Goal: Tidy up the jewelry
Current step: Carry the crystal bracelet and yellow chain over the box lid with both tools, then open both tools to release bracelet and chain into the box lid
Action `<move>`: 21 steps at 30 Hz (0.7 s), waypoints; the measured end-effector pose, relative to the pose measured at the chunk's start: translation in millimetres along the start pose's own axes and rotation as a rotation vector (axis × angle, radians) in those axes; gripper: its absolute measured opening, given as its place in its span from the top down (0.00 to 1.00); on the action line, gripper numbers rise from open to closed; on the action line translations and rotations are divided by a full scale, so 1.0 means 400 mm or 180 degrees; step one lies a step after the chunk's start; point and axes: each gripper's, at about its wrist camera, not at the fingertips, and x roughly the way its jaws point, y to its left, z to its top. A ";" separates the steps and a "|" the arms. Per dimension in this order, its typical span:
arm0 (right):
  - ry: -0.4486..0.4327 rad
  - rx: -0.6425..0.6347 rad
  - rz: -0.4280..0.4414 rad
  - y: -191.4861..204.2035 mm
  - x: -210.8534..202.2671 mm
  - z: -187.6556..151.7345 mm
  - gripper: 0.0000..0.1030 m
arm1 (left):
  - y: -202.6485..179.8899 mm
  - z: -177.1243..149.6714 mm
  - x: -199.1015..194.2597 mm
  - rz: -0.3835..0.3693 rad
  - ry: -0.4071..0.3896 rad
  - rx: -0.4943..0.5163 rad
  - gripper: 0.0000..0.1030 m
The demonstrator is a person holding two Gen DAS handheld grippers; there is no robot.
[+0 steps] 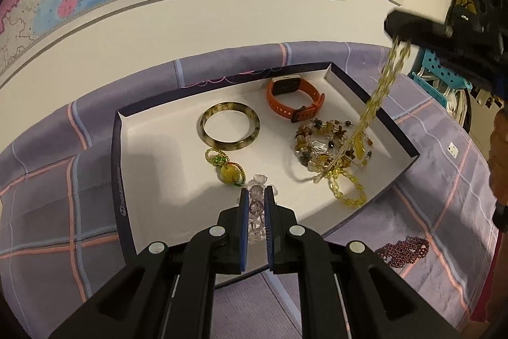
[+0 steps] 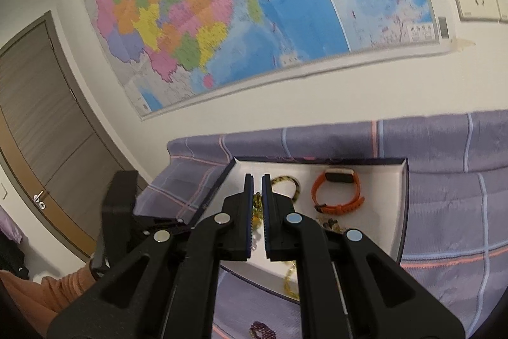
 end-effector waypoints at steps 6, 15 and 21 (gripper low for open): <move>0.0103 0.0127 -0.0061 -0.040 0.036 -0.021 0.94 | 0.004 0.003 0.011 0.0048 0.0032 -0.0015 0.92; 0.0218 0.0251 -0.0173 -0.090 0.072 -0.049 0.94 | 0.009 0.010 0.025 0.0120 0.0069 -0.0064 0.92; 0.0296 0.0325 -0.0206 -0.113 0.093 -0.067 0.94 | 0.008 0.011 0.029 0.0184 0.0079 -0.0069 0.92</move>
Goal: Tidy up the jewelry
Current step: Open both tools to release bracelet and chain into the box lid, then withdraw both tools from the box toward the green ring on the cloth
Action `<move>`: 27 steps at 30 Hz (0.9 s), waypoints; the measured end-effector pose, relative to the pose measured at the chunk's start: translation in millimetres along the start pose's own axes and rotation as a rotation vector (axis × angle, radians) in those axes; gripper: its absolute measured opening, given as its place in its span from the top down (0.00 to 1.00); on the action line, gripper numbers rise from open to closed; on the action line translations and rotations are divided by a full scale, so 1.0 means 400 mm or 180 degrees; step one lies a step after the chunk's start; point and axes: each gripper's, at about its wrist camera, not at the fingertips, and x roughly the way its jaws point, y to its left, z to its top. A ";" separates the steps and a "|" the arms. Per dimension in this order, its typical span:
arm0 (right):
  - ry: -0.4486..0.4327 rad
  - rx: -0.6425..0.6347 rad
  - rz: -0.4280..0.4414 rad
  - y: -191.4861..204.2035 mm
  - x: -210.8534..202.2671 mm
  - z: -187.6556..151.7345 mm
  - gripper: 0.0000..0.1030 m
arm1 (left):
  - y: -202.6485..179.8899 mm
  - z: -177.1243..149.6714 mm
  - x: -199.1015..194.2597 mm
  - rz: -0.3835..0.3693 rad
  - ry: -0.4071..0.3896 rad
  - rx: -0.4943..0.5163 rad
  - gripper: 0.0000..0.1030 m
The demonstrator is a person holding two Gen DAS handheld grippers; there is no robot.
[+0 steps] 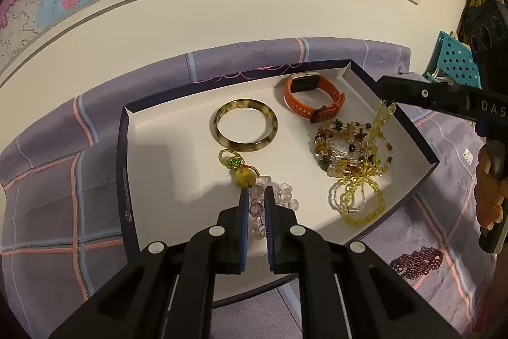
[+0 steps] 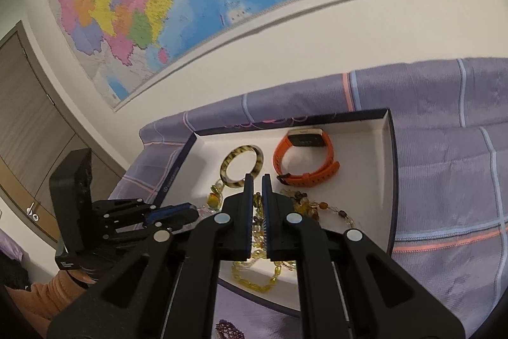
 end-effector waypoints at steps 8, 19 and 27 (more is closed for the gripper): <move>0.0089 0.0020 -0.0089 -0.015 0.030 -0.016 0.92 | 0.014 0.002 0.025 0.0026 0.0098 -0.0126 0.87; 0.0100 0.0172 -0.0214 -0.049 0.031 -0.040 0.71 | 0.035 -0.009 -0.023 0.0055 -0.0044 -0.0251 0.62; -0.0014 0.0025 -0.0155 -0.010 -0.038 -0.076 0.51 | 0.084 -0.075 -0.186 -0.0008 -0.0499 -0.0325 0.48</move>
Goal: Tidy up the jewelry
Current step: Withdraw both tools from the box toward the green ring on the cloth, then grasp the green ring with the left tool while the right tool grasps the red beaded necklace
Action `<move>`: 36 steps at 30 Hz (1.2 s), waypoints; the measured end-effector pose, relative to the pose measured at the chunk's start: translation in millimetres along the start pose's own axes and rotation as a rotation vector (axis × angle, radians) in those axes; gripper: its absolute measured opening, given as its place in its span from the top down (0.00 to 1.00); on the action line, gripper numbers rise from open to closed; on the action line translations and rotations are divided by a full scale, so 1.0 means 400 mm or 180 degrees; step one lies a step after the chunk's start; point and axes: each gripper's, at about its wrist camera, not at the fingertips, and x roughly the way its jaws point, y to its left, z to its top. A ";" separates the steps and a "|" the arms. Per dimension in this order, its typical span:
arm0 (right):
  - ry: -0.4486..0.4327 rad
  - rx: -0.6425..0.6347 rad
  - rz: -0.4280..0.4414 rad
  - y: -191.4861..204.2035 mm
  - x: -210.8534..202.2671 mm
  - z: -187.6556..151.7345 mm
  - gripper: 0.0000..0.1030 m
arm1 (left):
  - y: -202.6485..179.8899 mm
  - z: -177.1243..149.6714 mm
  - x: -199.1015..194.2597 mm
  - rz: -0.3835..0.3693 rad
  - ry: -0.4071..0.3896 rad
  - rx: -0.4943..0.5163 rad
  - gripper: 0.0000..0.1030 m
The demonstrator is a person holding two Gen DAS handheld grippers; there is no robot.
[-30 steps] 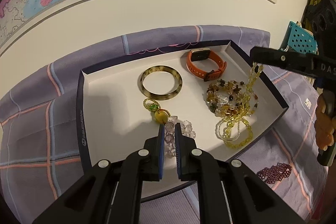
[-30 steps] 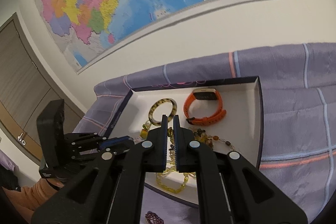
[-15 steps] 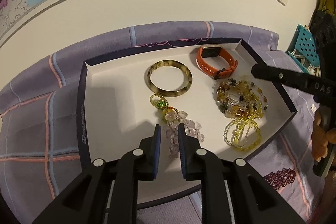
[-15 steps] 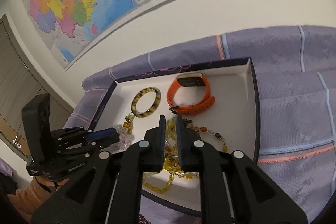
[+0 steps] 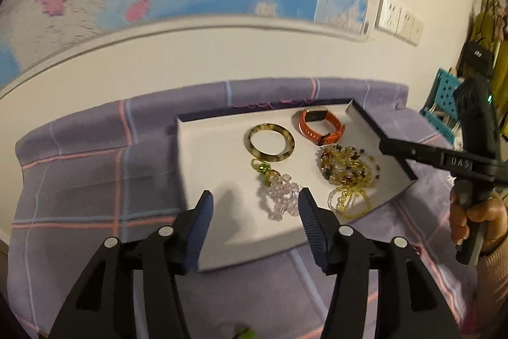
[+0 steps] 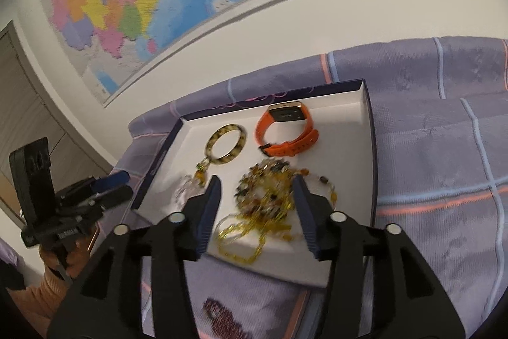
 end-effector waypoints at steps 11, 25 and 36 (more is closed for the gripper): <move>0.0072 -0.0363 0.0003 0.074 -0.087 -0.139 0.38 | 0.023 -0.169 -0.064 -0.0022 0.0235 0.0084 0.46; 0.0300 -0.0305 -0.0144 0.077 -0.090 -0.259 0.35 | -0.002 -0.243 -0.025 -0.0066 0.0475 0.0061 0.50; 0.0388 -0.0406 -0.0189 0.098 -0.085 -0.272 0.35 | -0.030 -0.244 -0.019 -0.0110 0.0497 0.0063 0.89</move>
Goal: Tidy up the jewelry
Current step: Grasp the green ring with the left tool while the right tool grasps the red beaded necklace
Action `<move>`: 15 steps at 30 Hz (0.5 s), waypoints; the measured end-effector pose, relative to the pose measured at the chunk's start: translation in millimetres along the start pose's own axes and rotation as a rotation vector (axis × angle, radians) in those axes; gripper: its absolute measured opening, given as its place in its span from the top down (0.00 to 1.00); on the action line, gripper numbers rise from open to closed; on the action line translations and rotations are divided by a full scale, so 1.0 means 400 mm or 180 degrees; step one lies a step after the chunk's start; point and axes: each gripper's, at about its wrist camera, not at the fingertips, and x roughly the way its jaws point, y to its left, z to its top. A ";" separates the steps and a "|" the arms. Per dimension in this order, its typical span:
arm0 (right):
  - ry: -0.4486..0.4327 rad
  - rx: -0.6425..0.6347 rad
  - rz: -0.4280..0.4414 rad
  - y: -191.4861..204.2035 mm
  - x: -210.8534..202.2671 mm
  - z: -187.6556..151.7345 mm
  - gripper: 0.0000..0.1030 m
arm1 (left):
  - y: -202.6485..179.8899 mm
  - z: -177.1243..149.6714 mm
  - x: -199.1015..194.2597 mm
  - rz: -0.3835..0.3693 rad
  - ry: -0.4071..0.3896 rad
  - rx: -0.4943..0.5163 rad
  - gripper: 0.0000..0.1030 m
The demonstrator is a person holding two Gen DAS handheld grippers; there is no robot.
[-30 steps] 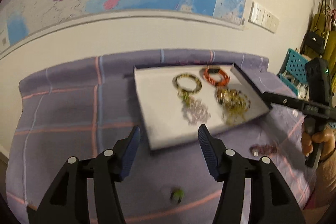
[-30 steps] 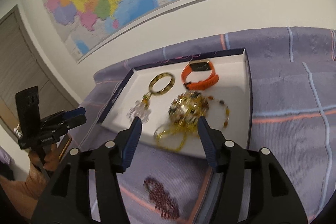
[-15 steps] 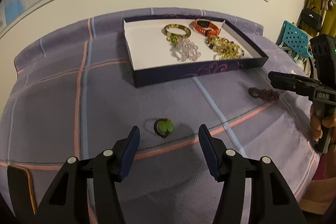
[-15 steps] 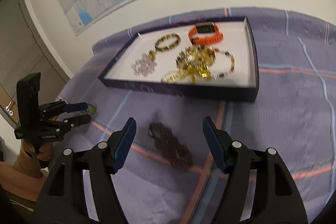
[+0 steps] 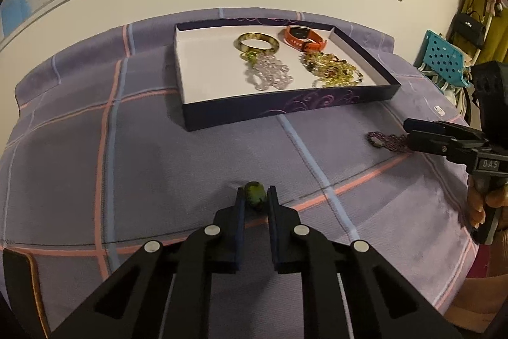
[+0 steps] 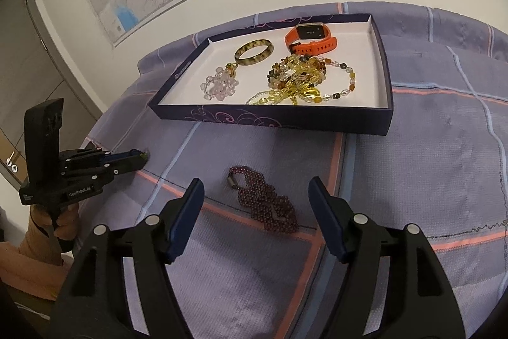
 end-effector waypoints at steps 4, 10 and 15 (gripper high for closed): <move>0.0080 -0.0106 -0.0085 0.016 0.008 -0.007 0.37 | -0.026 -0.002 0.000 -0.0108 -0.0001 0.0012 0.89; 0.0210 -0.0316 -0.0196 0.047 0.033 -0.011 0.43 | -0.057 0.000 0.009 -0.0217 0.0003 0.0029 0.88; 0.0261 -0.0549 -0.0468 0.072 0.046 -0.014 0.59 | -0.072 0.000 0.014 -0.0268 0.0002 0.0042 0.88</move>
